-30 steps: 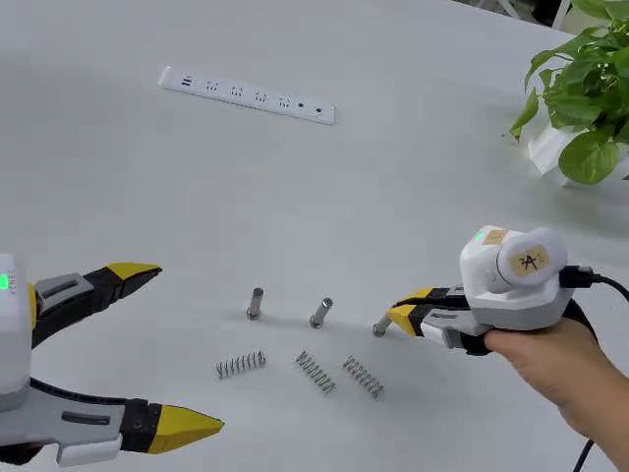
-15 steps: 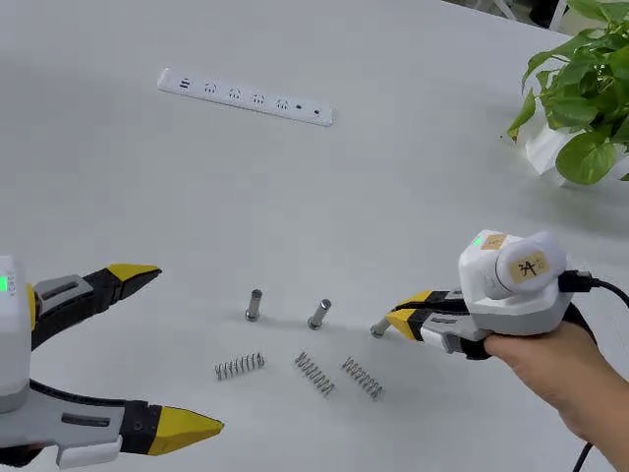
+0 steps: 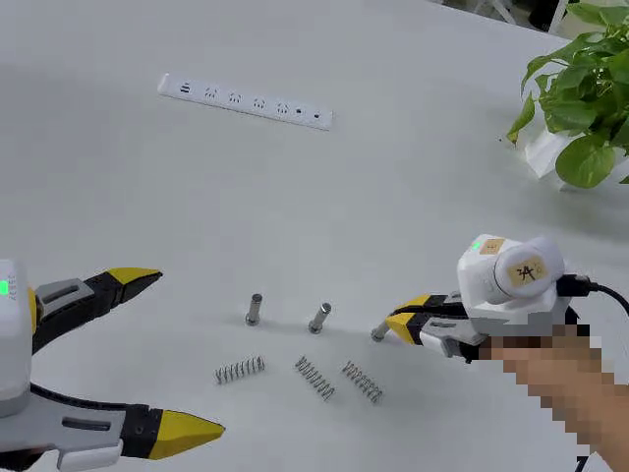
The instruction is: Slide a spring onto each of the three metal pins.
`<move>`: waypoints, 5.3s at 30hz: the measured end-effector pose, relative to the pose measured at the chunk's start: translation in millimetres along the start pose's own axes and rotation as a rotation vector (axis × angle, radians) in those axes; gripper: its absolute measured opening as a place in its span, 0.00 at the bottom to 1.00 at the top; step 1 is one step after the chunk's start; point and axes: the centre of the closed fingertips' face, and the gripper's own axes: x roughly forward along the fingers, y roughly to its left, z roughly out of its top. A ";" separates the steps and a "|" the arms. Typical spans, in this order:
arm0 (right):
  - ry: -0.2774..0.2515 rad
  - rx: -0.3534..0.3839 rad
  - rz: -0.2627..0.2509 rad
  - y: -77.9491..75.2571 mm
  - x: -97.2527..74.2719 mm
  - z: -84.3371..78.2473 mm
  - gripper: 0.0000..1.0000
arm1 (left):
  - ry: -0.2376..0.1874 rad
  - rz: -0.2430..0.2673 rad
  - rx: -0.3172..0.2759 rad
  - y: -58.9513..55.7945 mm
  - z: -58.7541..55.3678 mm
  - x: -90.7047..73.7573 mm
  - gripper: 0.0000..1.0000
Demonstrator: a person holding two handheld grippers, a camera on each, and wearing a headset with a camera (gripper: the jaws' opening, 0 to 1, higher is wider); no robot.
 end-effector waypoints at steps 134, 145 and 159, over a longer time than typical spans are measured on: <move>-0.364 0.050 0.041 54.4 -87.0 -34.8 0.84 | 0.596 0.002 0.238 15.5 -98.2 60.2 0.12; -0.356 0.050 0.038 55.0 -86.0 -35.8 0.83 | 0.631 0.008 0.283 17.3 -102.1 61.4 0.08; -0.361 0.044 0.042 58.3 -83.9 -31.9 0.82 | 0.640 0.003 0.285 16.0 -101.8 60.6 0.07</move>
